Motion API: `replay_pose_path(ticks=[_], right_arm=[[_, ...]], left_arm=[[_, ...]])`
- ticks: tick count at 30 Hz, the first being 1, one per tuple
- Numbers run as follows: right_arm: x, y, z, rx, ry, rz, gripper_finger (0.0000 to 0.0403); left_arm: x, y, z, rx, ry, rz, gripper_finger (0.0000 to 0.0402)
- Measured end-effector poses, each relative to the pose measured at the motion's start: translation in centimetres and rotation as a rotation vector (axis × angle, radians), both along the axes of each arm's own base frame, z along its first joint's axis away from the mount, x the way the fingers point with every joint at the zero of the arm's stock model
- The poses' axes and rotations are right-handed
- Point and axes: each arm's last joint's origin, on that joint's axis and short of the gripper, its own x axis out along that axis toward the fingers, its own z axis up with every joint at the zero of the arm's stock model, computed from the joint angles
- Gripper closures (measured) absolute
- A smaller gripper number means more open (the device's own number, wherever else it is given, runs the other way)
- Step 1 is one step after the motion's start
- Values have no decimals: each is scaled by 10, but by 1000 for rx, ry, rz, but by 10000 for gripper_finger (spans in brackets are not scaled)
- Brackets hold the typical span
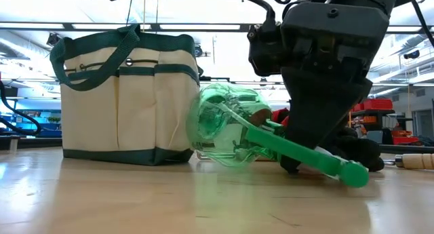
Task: Pick & Place Garden tools in Gardening bag
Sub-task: Put the green spray bottle into the green gardening bag
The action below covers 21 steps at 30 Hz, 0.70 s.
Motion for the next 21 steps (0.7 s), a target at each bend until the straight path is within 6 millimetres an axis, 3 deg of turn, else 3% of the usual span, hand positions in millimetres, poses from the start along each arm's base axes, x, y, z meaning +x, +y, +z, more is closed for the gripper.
replay_pose_path(ticks=[4, 12, 21], right_arm=[[-1, 0, 6, 10, 6, 10, 286], [-1, 0, 21, -25, 116, 14, 288], [9, 4, 63, -112, 137, 67, 288]], left_arm=[[0, 0, 0, 0, 0, 0, 239], [0, 0, 0, 0, 0, 0, 239], [0, 0, 0, 0, 0, 0, 239]])
